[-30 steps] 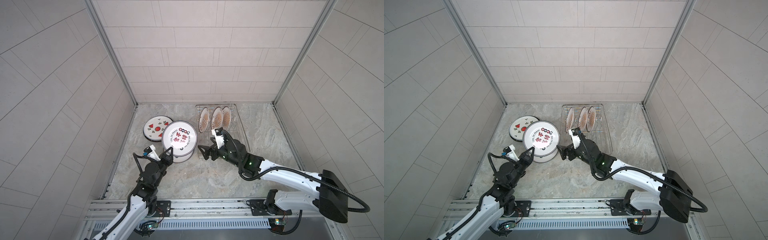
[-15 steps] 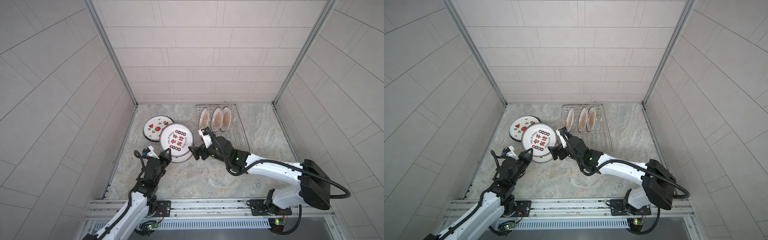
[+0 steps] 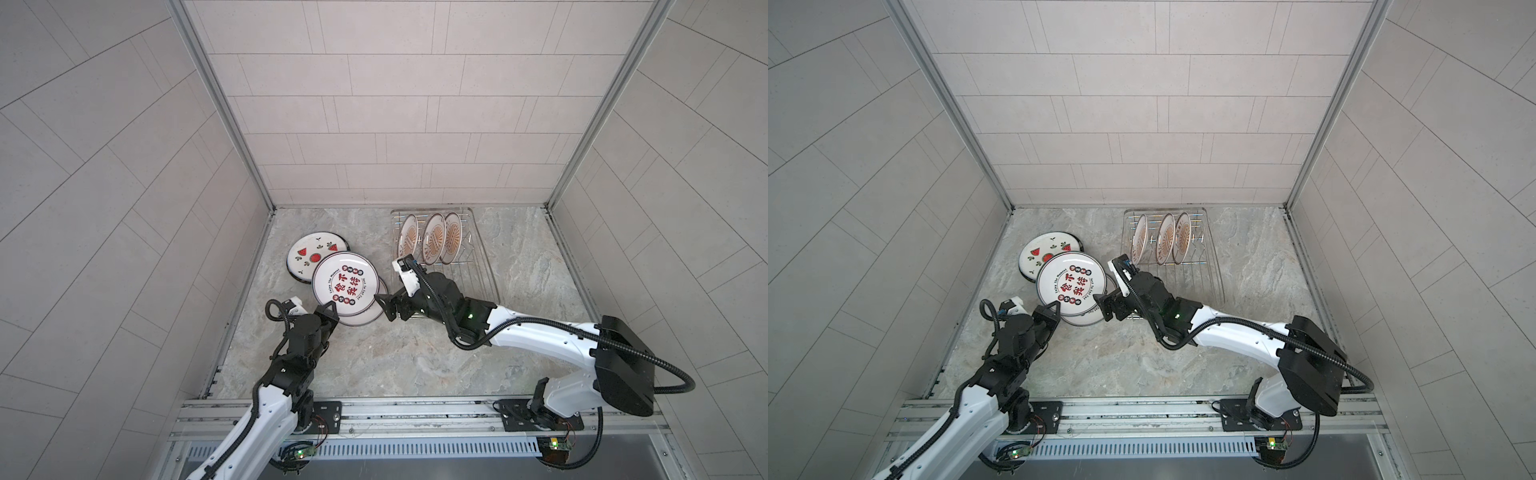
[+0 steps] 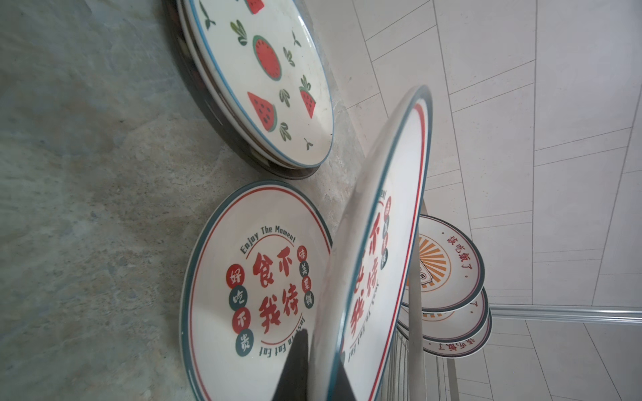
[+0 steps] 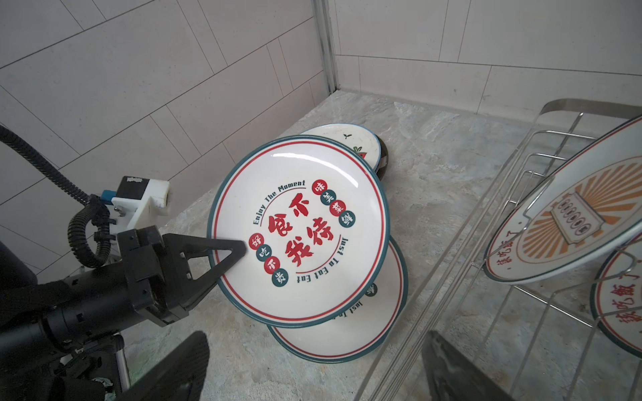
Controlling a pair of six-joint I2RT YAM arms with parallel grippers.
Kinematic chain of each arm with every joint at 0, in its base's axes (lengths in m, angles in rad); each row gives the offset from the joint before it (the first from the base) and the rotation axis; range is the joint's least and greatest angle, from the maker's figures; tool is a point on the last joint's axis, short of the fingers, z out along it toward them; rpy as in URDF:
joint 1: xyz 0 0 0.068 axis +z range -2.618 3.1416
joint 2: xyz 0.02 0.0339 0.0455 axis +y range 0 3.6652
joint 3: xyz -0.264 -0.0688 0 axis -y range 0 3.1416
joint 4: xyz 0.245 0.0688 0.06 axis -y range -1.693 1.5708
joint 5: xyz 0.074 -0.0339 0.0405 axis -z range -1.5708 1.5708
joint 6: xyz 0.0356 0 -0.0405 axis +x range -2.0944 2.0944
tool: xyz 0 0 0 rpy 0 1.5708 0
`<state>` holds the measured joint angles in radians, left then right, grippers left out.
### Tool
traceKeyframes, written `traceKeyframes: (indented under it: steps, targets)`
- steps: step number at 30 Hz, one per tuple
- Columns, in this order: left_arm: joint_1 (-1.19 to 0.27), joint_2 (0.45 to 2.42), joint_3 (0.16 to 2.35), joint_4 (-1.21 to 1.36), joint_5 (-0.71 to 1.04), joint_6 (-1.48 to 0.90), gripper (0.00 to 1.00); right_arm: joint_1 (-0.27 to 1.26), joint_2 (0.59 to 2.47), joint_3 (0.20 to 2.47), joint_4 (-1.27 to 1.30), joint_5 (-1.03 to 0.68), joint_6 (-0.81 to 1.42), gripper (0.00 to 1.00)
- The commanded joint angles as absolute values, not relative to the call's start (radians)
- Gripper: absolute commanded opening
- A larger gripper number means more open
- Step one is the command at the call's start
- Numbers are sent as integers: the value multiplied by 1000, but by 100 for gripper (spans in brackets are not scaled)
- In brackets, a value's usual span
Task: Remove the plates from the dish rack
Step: 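Lower the plate flat onto the red-lettered plate and open the left gripper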
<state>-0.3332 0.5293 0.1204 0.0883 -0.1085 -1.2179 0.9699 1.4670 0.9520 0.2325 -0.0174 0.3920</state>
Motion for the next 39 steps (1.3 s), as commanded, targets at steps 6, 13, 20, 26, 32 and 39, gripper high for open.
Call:
traceKeyframes:
  steps: [6,13,20,26,32,39]
  targets:
    - [-327,569,172,98,-92,-1292,0,982,1495,989,228,-17,383,97]
    - [-329,639,180,116,-71,-1314,0,982,1497,988,203,90,411,96]
    - [-328,713,181,168,-52,-1343,0,983,1510,996,201,69,406,96]
    - [-328,770,190,189,-50,-1349,1,983,1526,1008,179,72,408,95]
    - [-327,851,179,256,-37,-1372,1,983,1566,1062,118,39,399,94]
    - [-328,939,184,302,-11,-1364,0,983,1569,1062,110,48,402,94]
